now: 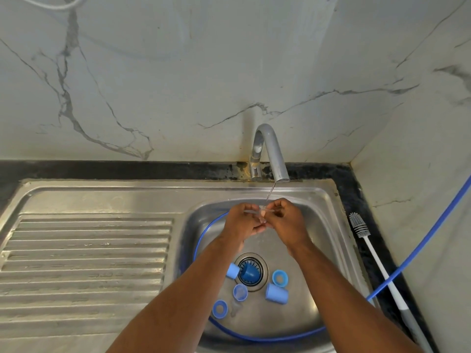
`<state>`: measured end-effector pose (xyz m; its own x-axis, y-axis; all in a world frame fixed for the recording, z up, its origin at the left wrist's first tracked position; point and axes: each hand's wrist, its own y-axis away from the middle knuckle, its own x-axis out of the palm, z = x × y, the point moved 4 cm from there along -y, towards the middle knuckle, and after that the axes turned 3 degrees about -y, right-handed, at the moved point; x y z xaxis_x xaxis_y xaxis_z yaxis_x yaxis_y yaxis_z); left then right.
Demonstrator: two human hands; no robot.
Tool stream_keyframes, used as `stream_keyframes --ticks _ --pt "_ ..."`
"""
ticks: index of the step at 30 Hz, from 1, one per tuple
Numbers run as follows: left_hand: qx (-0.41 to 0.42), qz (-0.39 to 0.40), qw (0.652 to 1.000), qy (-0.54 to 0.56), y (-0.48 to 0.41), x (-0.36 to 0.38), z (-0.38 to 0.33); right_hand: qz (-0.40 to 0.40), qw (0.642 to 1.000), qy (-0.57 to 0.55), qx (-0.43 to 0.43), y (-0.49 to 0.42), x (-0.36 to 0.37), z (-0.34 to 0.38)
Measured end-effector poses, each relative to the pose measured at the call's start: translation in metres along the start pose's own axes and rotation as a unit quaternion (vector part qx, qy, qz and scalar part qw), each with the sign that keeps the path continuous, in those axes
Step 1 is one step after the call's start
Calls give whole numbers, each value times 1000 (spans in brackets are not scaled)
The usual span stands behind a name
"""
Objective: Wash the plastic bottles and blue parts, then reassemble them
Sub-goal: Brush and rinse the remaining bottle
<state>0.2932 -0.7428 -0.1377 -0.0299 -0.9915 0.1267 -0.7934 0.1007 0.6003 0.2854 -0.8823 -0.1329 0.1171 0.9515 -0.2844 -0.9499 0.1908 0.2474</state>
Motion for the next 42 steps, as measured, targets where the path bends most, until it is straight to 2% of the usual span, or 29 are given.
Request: stream_keyframes --ticks 3,7,11,13,15,17,19,20,23,27,29,33,36,38,42 --pt "20 -16 1000 0 1 -1 -6 -20 998 57 -28 1 -3 5" --pt "80 48 986 -137 6 11 -9 -12 993 117 -33 2 -8 7" --pt "45 66 994 -70 6 10 -9 -2 988 150 -43 5 -9 8" --pt "66 56 991 -102 3 9 -11 -21 982 177 -55 7 -9 14" --pt "107 6 973 -203 0 9 -18 -31 972 222 -75 10 -7 21" --pt "157 -65 936 -310 -3 8 -29 -24 968 229 -97 13 -3 27" --pt "181 -82 907 -372 -3 7 -39 -20 970 215 -108 14 0 31" --pt "181 -70 907 -375 -4 8 -42 -22 972 207 -113 14 1 32" --pt "135 -46 945 -293 -5 8 -42 -26 974 194 -118 14 2 34" --pt "36 -19 996 -82 -6 3 -33 -23 981 158 -111 12 -1 33" --pt "10 7 1000 -16 -1 1 -31 -18 988 119 -101 12 -4 35" --pt "16 27 999 -36 3 0 -25 -8 993 84 -82 13 -8 34" --pt "26 5 999 -24 1 -8 -20 15 997 38 -66 14 -8 33" --pt "34 -25 999 -17 -1 -14 -15 21 997 46 -55 14 -4 34" --pt "34 3 996 79 3 -8 -12 -23 997 49 -57 10 -6 35"
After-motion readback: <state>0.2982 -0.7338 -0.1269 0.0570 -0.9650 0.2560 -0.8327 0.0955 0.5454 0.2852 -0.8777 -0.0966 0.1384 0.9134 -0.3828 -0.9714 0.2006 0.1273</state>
